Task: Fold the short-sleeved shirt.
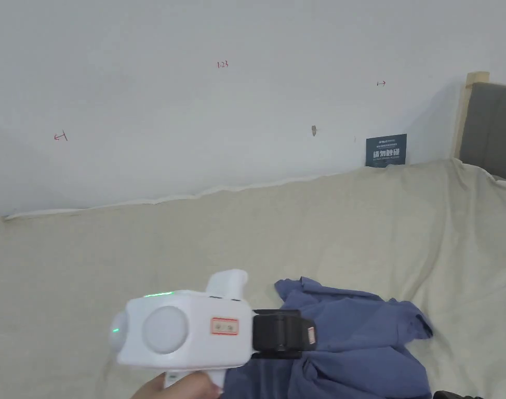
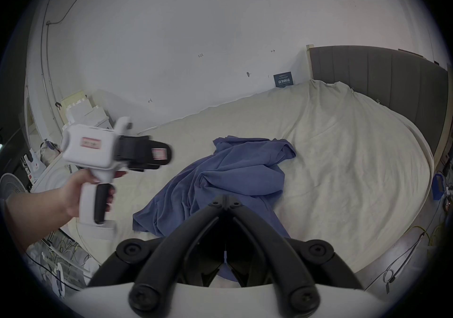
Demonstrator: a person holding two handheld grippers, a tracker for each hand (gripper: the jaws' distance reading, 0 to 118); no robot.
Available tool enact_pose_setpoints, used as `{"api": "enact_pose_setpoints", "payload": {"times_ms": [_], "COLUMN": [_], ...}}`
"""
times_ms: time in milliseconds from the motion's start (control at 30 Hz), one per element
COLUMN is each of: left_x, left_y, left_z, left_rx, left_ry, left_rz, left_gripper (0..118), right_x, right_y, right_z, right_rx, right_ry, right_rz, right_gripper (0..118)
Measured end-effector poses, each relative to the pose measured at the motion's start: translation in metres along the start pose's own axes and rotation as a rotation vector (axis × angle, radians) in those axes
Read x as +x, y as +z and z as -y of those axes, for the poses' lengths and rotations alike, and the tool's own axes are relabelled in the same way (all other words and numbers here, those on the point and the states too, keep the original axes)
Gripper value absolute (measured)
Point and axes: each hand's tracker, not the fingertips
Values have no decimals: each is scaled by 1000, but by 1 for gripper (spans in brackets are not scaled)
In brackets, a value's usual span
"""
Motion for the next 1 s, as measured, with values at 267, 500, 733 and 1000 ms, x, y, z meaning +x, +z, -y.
{"api": "enact_pose_setpoints", "payload": {"times_ms": [267,500,733,1000], "left_x": [-25,-21,-29,-89], "left_y": [141,202,164,75], "left_z": [61,128,126,106], "left_rx": [291,506,293,-20], "left_ry": [47,133,61,119], "left_rz": [-171,-448,-501,-410], "left_gripper": [0,0,0,118], "right_x": [-12,-20,-25,-27], "right_y": [1,6,7,6], "right_z": [0,5,2,7], "right_rx": [13,79,64,34], "right_ry": [16,30,45,60], "right_rz": [-2,17,12,-3], "right_gripper": [1,1,1,1]}}
